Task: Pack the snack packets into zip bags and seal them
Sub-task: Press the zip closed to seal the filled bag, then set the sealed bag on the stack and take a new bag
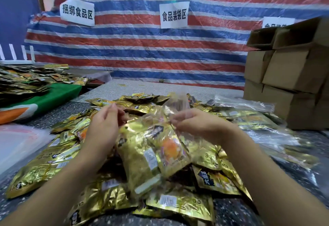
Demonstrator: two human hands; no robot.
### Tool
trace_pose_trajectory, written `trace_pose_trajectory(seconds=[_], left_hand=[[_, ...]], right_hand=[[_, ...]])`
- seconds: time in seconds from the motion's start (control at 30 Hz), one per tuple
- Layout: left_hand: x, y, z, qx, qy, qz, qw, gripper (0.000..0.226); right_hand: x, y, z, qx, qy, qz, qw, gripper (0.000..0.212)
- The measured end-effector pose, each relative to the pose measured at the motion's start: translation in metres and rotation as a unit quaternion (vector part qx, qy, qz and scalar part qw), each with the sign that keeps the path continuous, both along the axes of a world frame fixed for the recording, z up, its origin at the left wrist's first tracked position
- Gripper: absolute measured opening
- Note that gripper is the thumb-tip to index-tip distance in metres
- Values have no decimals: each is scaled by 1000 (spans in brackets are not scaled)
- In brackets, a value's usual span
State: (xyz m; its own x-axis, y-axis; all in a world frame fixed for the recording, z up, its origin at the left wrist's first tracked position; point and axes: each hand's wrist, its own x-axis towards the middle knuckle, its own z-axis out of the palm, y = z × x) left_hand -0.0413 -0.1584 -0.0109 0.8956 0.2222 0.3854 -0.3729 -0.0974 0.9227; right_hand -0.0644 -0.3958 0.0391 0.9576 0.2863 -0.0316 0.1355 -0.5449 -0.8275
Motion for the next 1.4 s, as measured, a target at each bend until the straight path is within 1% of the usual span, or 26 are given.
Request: trace_pose_trajectory(seconds=[0.07,0.13,0.17,0.23,0.3,0.37,0.4,0.43,0.5,0.57,0.63,0.73,0.83,1.03,1.13,1.27,1.4], left_hand=[[2,0,-3,37,-5,29,999,33],[-1,-2,-6,73,-18,39,996,27],[-3,-3,-8,90,-23,36,995,24],[-8,-7,-9,111,-31,18,993,21],[-11,-13,-11,126,-35,3,991,19],[-13,-16,-14,139,-30,-10,990,17],[-13,-16,-16,141,-26,-15,989,16],[-13,-17,-16,145,-21,-18,989,16],[-13,-17,-17,150,-16,-23,988,14],[-13,-17,-17,151,-11,-27,988,14],[-14,-16,-17,148,-6,-31,988,14],[-14,-16,-18,155,-8,-32,987,15],[-13,-16,-19,169,-13,-39,985,15],[-15,-16,-21,195,-22,-50,979,19],[-18,-16,-19,205,-15,-51,977,21],[-20,-16,-18,222,-19,-61,973,19],[-19,-16,-19,231,-49,-46,971,11]], right_hand=[[1,-18,-3,85,-19,-102,991,18],[4,-34,-8,174,-35,-194,965,20],[6,-41,-10,224,-38,-233,946,22],[11,-56,-7,328,-53,-299,895,22],[16,-73,0,435,-68,-345,829,22],[23,-92,7,520,-64,-369,768,28],[27,-100,7,543,-58,-362,755,33],[30,-108,6,549,-49,-353,756,34],[34,-117,-3,539,-24,-350,765,28],[36,-124,-15,524,0,-364,770,36],[36,-129,-24,520,3,-373,769,43],[35,-130,-28,516,0,-374,770,47],[34,-125,-30,494,7,-376,784,39],[31,-100,-21,421,2,-349,837,25],[30,-83,-15,405,-11,-328,854,19],[28,-62,-11,402,-34,-307,862,16],[25,-45,-6,431,-53,-278,857,19]])
